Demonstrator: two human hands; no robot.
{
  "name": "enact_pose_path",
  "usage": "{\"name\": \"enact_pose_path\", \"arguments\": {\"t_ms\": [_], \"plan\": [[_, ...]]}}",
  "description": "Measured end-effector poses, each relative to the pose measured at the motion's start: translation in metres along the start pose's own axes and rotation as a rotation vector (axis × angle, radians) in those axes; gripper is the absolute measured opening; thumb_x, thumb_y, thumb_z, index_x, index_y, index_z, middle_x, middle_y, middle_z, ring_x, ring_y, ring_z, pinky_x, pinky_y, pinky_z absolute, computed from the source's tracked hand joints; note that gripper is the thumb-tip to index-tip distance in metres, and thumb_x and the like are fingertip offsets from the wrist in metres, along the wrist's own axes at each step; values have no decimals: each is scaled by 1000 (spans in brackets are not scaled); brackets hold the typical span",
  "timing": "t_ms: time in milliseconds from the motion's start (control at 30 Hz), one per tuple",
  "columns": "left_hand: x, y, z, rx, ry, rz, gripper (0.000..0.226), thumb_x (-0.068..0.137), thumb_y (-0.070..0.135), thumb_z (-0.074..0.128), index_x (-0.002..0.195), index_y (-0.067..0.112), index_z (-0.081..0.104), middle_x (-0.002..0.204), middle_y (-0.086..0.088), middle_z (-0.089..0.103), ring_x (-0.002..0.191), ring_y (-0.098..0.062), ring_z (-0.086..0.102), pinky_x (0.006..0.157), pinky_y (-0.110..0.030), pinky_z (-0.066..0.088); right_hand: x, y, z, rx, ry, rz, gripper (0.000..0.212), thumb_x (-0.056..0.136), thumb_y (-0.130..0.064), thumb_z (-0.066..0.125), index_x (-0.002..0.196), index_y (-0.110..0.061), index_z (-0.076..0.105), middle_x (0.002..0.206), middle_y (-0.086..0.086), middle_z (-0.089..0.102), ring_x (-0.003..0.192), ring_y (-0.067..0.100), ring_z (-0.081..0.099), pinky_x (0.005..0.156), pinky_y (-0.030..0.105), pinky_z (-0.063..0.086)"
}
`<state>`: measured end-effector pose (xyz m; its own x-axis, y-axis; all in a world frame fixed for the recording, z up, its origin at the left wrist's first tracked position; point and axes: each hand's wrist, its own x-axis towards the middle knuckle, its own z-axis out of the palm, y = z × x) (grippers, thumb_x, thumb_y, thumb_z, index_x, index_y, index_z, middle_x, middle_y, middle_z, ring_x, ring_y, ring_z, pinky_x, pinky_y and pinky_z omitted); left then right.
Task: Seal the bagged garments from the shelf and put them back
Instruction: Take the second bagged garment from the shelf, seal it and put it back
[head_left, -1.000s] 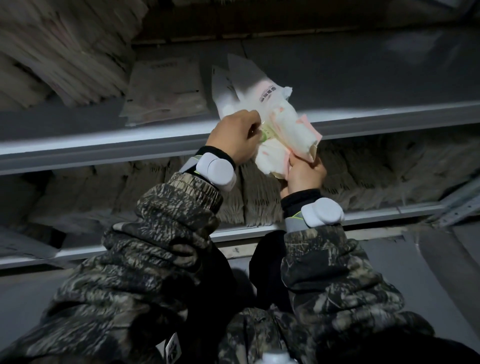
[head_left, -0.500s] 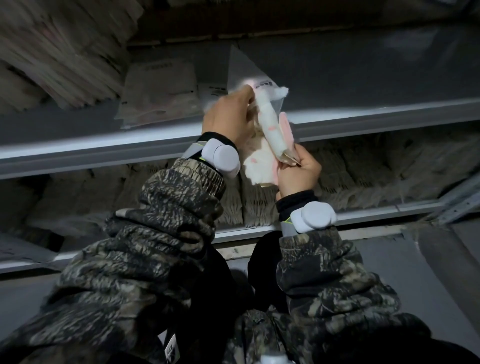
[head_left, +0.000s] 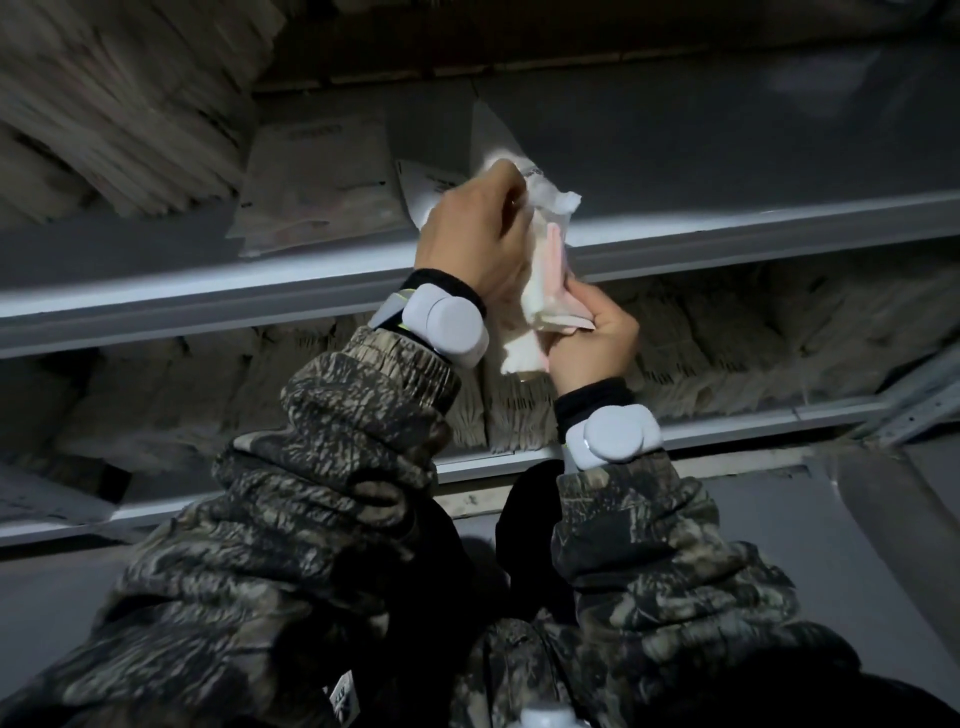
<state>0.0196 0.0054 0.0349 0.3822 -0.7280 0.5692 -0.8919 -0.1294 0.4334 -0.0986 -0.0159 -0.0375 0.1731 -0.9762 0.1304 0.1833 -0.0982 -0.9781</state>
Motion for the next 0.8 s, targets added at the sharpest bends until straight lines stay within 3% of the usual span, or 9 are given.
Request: {"name": "enact_pose_path", "arguments": {"t_ms": [67,133,233,333,433,500,567,667,800], "plan": [[1,5,0,8,2,37,11,80,21,47,85,14,53,81,-4,64,76,-31,58,66,-44,50,-3,3,0,-184,-16,-134,37,77,8,63,108,-11,72,96,8,74,80,12,67,68,22,54],[-2,9,3,25,-33,102,6,78,14,48,81,14,53,76,-2,60,72,-30,56,63,-45,49,-5,5,1,-334,7,-256,39,76,6,60,105,-15,74,99,3,75,88,11,68,76,20,54],[-10,9,6,23,-99,154,6,82,19,51,83,13,53,73,0,56,69,-30,54,62,-44,48,-4,2,2,-348,38,-247,40,77,8,53,102,-13,75,94,3,76,83,9,66,75,15,52],[-16,10,1,22,-179,192,8,79,17,53,85,13,56,76,-1,57,73,-30,54,63,-44,48,-1,2,3,-208,40,-142,31,83,6,59,109,-6,71,92,2,74,83,12,66,75,18,53],[-24,8,-1,32,-112,167,10,80,16,54,89,14,59,82,-3,61,75,-28,56,62,-43,49,5,-3,4,55,88,29,40,82,15,57,118,1,64,101,8,70,87,9,66,82,22,56],[-28,5,0,71,-48,122,12,85,23,54,94,17,59,87,-1,62,78,-27,57,62,-40,50,7,-7,7,264,154,164,37,84,18,54,119,9,61,95,12,68,74,6,67,71,22,58],[-32,1,2,142,-15,70,13,89,28,52,97,19,57,91,0,60,81,-26,56,62,-38,49,8,-7,9,252,209,211,38,83,20,52,118,10,60,96,12,64,75,10,63,74,21,55],[-36,-9,4,218,-16,-73,13,89,25,47,97,16,51,94,-3,58,80,-28,53,60,-37,43,9,0,11,272,273,282,32,82,20,46,106,11,65,93,12,61,82,19,56,80,34,51],[-43,-24,4,241,-55,-257,17,90,30,43,89,13,45,89,-9,57,77,-34,53,59,-38,39,8,2,10,254,313,343,31,85,13,43,92,-7,65,87,10,63,81,19,59,80,32,52]]}}
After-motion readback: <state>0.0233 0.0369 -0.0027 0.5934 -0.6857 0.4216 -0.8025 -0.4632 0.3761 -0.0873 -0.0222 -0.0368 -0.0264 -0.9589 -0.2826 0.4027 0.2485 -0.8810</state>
